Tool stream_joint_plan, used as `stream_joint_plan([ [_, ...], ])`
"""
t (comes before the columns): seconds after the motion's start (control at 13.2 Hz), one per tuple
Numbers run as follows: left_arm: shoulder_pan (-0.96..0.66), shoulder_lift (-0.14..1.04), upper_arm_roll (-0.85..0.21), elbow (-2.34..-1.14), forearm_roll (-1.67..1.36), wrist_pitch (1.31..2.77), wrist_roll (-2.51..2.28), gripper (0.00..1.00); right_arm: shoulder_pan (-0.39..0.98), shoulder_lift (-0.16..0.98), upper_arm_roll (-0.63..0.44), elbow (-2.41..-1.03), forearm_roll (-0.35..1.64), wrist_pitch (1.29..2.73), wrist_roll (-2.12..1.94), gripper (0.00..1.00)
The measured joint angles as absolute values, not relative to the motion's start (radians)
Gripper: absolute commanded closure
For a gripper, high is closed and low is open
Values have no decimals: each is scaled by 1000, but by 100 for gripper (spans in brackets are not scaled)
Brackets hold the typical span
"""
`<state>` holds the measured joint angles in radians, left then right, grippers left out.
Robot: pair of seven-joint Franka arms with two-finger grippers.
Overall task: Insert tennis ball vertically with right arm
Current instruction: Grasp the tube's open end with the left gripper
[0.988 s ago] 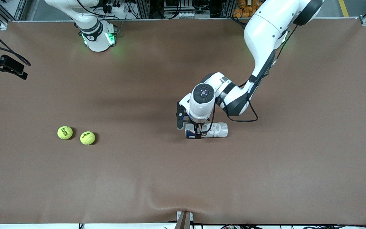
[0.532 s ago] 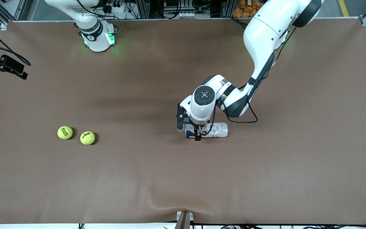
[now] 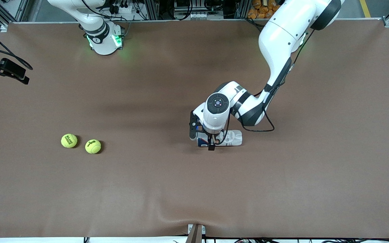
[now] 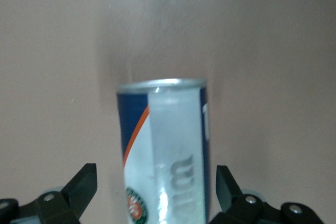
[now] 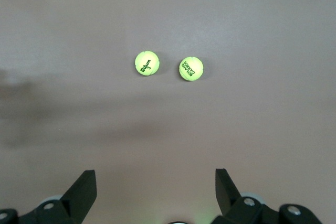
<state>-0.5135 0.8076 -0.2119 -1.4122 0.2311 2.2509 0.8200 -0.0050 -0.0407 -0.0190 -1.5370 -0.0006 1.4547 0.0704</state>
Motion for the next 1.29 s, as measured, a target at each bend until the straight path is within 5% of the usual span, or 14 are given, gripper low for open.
stream_joint_plan([
  [1.29, -552, 835, -165, -1412, 391, 2077, 820, 0, -5, -41, -19, -1538, -1, 1455, 70, 0],
])
